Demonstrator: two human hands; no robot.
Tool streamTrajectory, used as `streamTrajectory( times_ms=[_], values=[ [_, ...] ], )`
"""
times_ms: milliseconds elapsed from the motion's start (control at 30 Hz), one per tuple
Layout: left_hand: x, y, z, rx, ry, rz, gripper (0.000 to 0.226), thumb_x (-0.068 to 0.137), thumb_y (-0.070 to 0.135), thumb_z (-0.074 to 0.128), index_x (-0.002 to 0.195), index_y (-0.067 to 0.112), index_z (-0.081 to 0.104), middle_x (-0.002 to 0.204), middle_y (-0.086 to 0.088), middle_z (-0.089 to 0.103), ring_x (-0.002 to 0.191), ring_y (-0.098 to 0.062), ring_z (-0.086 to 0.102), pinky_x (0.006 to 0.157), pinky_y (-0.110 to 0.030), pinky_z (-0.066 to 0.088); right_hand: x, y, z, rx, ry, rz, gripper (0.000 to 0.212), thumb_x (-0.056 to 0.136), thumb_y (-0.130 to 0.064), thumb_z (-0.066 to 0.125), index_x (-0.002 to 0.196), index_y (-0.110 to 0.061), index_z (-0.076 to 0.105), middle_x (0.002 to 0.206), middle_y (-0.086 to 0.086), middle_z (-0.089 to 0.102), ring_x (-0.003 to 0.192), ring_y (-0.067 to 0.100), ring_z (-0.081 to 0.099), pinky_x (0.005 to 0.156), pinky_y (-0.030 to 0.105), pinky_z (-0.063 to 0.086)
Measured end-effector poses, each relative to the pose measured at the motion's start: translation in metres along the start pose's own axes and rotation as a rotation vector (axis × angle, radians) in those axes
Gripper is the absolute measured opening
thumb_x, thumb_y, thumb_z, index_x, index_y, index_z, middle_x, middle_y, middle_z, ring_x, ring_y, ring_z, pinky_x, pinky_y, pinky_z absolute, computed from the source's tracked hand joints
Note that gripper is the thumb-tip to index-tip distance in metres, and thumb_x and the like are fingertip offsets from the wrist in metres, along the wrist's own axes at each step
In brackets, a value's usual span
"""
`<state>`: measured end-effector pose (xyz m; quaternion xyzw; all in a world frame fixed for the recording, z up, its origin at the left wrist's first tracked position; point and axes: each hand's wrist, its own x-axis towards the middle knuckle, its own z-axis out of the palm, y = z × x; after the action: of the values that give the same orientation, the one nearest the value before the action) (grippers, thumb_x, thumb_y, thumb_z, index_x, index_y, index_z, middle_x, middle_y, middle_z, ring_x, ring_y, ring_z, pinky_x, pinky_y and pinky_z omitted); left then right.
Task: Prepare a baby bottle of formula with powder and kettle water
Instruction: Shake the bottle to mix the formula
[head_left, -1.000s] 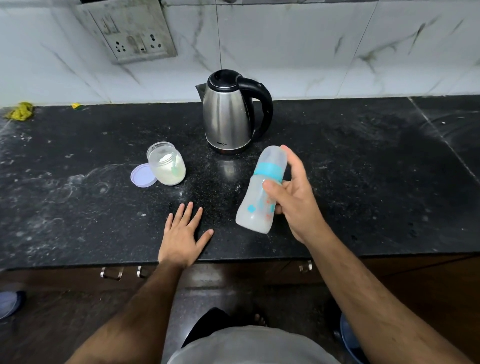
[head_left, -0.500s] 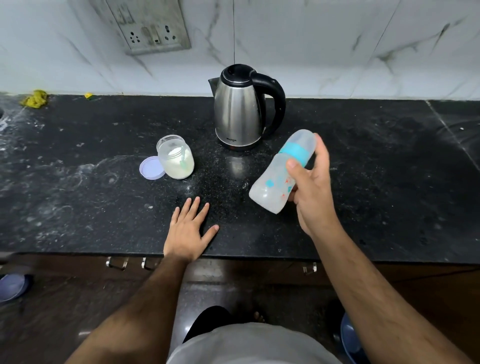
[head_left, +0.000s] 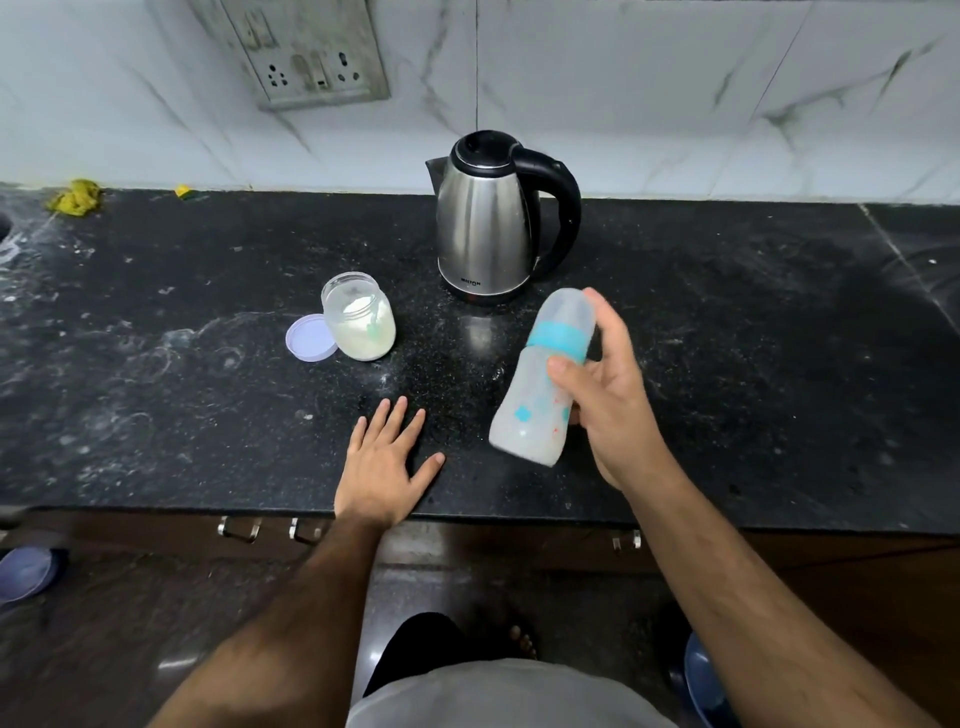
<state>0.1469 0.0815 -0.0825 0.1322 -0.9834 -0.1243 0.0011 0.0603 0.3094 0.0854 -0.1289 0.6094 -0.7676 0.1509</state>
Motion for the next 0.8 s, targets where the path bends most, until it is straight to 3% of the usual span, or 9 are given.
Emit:
streamTrajectory(
  times_ms=[133,267,467,600,800],
  values=[
    [-0.001,0.001,0.000,-0.003,0.004,0.001,0.078,0.088,0.071,0.020,0.154,0.029,0.027,0.165,0.004,0.011,0.153,-0.013,0.000,0.125,-0.040,0.001,0.006,-0.002,0.000,0.082,0.146,-0.048,0.076,0.086,-0.019,0.060,0.152,-0.027,0.024,0.116,-0.001,0.061,0.089,0.010,0.066,0.076,0.033,0.057],
    [0.000,0.000,0.000,0.001,0.001,-0.002,0.078,0.088,0.071,0.019,0.154,0.030,0.026,0.165,0.005,0.010,0.153,-0.012,-0.001,0.125,-0.039,0.001,-0.001,0.000,0.005,-0.088,-0.122,0.059,0.070,0.083,-0.017,0.062,0.142,-0.038,0.031,0.107,0.005,0.068,0.084,0.012,0.068,0.068,0.027,0.056],
    [-0.001,-0.001,-0.001,-0.017,0.009,0.006,0.077,0.089,0.071,0.020,0.154,0.030,0.027,0.165,0.005,0.010,0.153,-0.011,-0.002,0.124,-0.039,0.000,0.006,0.000,0.010,0.009,0.106,-0.041,0.074,0.085,-0.021,0.062,0.148,-0.035,0.026,0.111,0.002,0.065,0.087,0.014,0.065,0.077,0.038,0.059],
    [0.000,-0.001,-0.003,-0.007,0.005,-0.005,0.078,0.088,0.070,0.019,0.154,0.030,0.025,0.165,0.006,0.008,0.152,-0.010,-0.005,0.124,-0.038,-0.002,0.002,0.003,0.009,-0.108,-0.142,0.059,0.074,0.083,-0.018,0.064,0.145,-0.037,0.029,0.098,-0.003,0.070,0.081,0.008,0.068,0.068,0.023,0.055],
    [-0.001,0.001,-0.001,-0.009,-0.006,0.001,0.076,0.089,0.070,0.019,0.154,0.031,0.024,0.165,0.006,0.008,0.152,-0.010,-0.005,0.125,-0.039,-0.001,0.013,0.002,0.008,0.024,0.094,-0.016,0.078,0.084,-0.024,0.065,0.151,-0.030,0.025,0.117,0.005,0.063,0.089,0.015,0.066,0.077,0.036,0.058]
  ],
)
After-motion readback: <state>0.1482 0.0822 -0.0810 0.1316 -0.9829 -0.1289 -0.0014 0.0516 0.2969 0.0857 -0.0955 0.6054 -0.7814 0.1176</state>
